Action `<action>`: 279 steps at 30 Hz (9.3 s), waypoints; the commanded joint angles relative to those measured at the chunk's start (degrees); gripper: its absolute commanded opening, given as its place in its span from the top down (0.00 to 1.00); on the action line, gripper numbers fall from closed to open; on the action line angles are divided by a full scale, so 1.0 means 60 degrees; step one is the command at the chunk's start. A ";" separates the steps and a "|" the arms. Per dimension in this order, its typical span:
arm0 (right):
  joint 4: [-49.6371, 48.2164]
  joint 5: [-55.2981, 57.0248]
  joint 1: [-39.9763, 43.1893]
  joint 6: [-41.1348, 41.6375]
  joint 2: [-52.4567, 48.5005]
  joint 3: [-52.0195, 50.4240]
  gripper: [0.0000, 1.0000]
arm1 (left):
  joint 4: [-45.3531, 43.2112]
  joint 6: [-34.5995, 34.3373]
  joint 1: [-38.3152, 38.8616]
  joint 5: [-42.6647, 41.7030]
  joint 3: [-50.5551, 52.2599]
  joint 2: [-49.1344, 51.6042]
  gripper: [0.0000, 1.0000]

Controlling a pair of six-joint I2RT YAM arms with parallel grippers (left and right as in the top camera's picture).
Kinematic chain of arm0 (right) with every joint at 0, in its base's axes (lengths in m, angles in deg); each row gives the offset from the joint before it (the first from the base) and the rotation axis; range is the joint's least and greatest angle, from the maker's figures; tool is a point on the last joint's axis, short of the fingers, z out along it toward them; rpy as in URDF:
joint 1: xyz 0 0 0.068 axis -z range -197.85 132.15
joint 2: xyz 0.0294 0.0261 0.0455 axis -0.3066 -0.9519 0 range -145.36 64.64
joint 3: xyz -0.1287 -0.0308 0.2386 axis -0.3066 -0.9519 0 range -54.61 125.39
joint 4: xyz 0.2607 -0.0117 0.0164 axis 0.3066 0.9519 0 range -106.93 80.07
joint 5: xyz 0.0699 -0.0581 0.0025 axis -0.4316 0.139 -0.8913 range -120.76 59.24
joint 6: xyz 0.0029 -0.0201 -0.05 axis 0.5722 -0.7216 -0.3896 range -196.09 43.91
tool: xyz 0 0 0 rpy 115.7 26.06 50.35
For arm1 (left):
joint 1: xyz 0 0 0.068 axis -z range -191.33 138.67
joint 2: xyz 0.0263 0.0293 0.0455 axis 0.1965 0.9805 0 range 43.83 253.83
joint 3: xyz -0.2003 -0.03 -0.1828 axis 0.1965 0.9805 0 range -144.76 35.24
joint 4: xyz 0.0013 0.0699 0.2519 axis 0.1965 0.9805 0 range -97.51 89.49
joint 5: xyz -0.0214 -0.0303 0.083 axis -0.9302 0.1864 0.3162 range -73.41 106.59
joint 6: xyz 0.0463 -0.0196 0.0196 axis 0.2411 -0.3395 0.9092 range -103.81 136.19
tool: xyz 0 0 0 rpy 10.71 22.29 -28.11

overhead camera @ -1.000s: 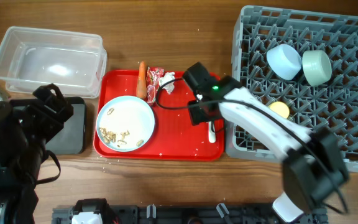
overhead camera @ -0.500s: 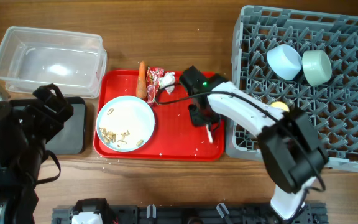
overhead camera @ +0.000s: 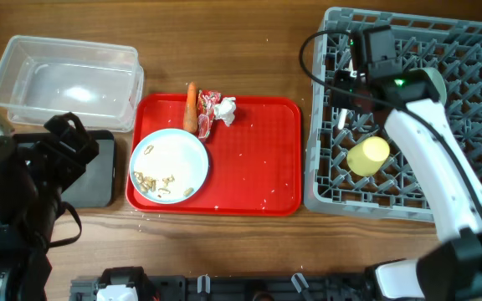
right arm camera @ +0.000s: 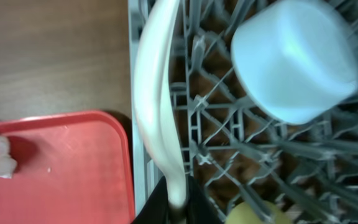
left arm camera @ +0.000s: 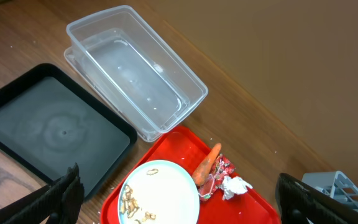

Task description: Sort waste into correct bins and load items into the dishwasher rack

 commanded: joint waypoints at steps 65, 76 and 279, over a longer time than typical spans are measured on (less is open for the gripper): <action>-0.1803 0.0284 -0.0583 -0.1086 1.3325 -0.5767 0.00 | -0.0025 -0.0160 -0.0066 0.0153 -0.0113 0.0000 0.00; -0.7173 -0.1166 0.0102 -0.0321 1.5311 -1.1395 0.01 | -0.0025 -0.0160 -0.0066 0.0153 -0.0113 0.0000 0.00; -0.8433 -0.1690 0.4084 -0.5308 1.5253 -1.3238 0.00 | -0.4433 0.3071 0.2922 -0.0040 0.0892 1.0386 0.96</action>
